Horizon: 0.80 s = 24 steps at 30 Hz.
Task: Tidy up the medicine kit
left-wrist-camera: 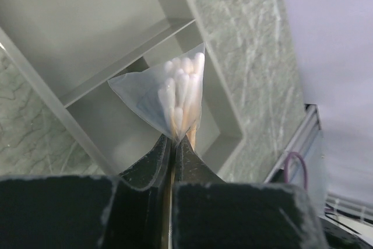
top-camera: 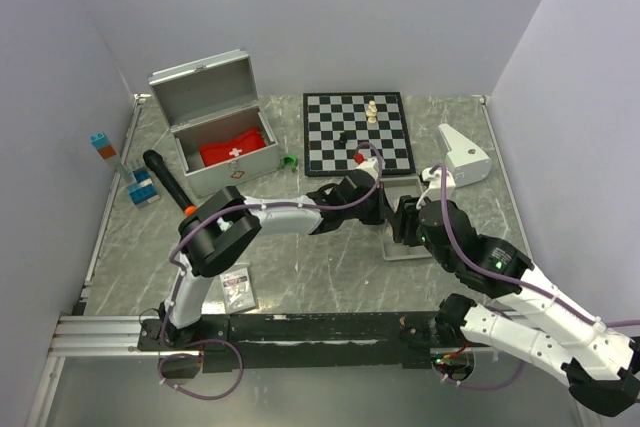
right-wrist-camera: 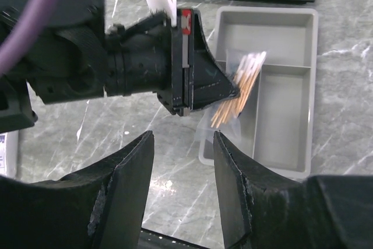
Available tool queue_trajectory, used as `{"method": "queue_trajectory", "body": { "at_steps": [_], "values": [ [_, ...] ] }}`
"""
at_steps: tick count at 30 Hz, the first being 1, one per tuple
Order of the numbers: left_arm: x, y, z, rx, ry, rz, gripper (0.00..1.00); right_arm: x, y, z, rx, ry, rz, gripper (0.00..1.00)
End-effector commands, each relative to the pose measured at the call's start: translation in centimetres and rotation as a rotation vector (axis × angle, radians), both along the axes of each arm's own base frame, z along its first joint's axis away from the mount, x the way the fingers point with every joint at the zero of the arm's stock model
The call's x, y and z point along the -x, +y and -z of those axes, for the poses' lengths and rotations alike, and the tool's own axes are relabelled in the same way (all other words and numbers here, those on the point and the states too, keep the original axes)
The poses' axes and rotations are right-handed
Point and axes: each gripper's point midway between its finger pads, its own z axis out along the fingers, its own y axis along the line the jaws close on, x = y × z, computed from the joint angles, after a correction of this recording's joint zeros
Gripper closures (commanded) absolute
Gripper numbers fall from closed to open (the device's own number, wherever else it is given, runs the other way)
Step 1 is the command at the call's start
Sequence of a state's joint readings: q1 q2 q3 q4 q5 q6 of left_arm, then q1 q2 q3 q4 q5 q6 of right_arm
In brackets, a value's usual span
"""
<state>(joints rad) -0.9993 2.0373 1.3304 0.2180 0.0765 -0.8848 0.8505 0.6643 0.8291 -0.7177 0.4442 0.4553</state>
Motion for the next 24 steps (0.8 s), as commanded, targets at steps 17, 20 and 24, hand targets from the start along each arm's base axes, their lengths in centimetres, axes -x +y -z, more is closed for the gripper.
{"method": "queue_trajectory", "body": {
  "at_steps": [17, 20, 24],
  "values": [
    [1.2, 1.2, -1.1, 0.002, 0.051, -0.151, 0.38, -0.5, -0.8, 0.0, 0.009, -0.023, 0.037, 0.47],
    [1.1, 3.6, -5.5, 0.046, -0.032, -0.203, 0.32, -0.4, -0.5, -0.1, -0.016, -0.034, 0.026, 0.46],
    [1.7, 8.3, -12.4, 0.103, -0.139, -0.29, 0.3, -0.7, 0.4, 0.4, -0.019, -0.024, 0.003, 0.46]
  ]
}}
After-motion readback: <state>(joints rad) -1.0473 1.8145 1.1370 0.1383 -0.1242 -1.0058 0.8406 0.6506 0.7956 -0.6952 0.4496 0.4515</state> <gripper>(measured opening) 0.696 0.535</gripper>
